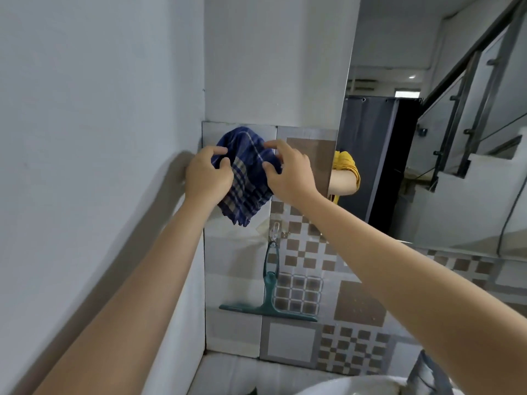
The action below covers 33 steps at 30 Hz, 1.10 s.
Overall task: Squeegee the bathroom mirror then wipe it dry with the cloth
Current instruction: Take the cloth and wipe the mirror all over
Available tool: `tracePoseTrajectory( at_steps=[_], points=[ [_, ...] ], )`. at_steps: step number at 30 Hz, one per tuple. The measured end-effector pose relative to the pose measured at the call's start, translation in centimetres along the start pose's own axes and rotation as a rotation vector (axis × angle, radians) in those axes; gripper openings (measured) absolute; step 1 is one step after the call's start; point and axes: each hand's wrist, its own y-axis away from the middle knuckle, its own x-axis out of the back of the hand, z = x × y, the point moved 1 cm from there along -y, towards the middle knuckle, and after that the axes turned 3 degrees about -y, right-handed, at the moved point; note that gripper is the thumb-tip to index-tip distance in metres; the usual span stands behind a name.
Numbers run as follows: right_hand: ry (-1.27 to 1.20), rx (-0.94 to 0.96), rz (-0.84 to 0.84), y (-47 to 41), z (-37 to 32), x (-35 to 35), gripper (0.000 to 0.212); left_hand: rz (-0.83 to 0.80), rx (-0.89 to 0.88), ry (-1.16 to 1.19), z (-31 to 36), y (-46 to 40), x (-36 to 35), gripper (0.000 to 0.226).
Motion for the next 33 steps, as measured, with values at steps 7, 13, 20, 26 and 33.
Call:
tracePoseTrajectory(
  at_steps=[7, 13, 20, 26, 33],
  points=[
    [-0.235, -0.021, -0.084, -1.1, -2.0, 1.1, 0.035, -0.094, 0.164, 0.130, 0.7, -1.3, 0.3, 0.016],
    [-0.257, -0.031, -0.098, -2.3, -2.9, 2.2, 0.032, -0.157, 0.222, 0.166, 1.5, -1.6, 1.4, 0.031],
    [-0.358, 0.020, -0.018, -1.7, -4.6, 5.7, 0.029, -0.080, 0.113, 0.168, 4.3, -0.5, 4.2, 0.024],
    [-0.515, 0.006, -0.005, 1.2, -6.1, 10.2, 0.019, -0.226, -0.013, 0.206, 7.9, 1.3, 6.3, 0.013],
    [-0.952, -0.025, -0.210, 4.1, -5.7, 15.1, 0.020, -0.666, -0.111, 0.439, 12.5, 4.0, 7.1, 0.030]
  ],
)
